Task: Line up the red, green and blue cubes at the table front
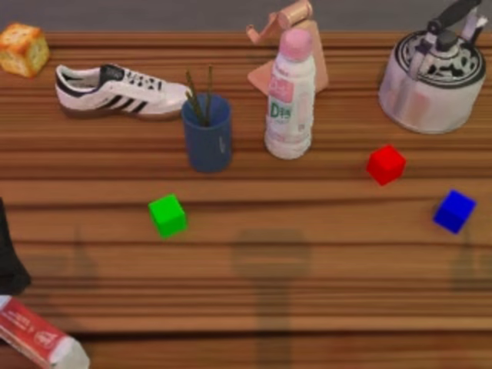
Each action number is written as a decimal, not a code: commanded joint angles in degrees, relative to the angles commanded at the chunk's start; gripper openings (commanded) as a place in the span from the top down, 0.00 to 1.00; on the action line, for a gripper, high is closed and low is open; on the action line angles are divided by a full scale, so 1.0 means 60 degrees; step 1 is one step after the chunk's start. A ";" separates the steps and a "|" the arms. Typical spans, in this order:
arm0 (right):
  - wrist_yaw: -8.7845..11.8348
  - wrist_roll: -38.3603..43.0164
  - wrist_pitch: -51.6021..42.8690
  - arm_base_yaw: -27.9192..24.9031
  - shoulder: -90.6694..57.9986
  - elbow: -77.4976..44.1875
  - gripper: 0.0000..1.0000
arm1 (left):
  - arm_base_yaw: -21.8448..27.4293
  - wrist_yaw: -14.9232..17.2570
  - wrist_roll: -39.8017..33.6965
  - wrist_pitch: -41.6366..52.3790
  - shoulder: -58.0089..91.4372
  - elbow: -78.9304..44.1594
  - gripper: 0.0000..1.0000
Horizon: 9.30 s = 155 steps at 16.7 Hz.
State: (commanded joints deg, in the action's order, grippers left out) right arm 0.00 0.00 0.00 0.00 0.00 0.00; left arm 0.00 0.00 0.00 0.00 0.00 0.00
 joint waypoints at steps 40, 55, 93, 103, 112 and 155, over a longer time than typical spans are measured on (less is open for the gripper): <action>-0.0050 -0.2415 -1.2696 -0.2762 -2.2948 -2.0647 0.00 | 0.0000 0.0000 0.0000 0.0000 0.0000 0.0000 0.00; -0.0058 -0.2398 -0.9821 -0.2824 -2.3600 -1.8422 0.15 | 0.0000 0.0000 0.0000 0.0000 0.0000 0.0000 0.00; -0.0001 -0.1310 -1.2370 -0.3513 -2.2955 -2.0590 1.00 | 0.0000 0.0000 0.0000 0.0000 0.0000 0.0000 0.00; -0.0165 0.6450 -1.3159 -0.7415 -2.3201 -2.1217 1.00 | 0.0000 0.0000 0.0000 0.0000 0.0000 0.0000 0.00; -0.0285 0.9246 -1.3251 -0.9096 -2.2927 -2.1336 1.00 | 0.0000 0.0000 0.0000 0.0000 0.0000 0.0000 0.00; -0.0286 0.9334 -1.2340 -0.9164 -2.2996 -2.0419 0.00 | 0.0000 0.0000 0.0000 0.0000 0.0000 0.0000 0.00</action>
State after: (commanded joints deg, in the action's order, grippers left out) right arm -1.72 56.01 -74.04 -54.98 -137.97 -122.52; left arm 0.00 0.00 0.00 0.00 0.00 0.00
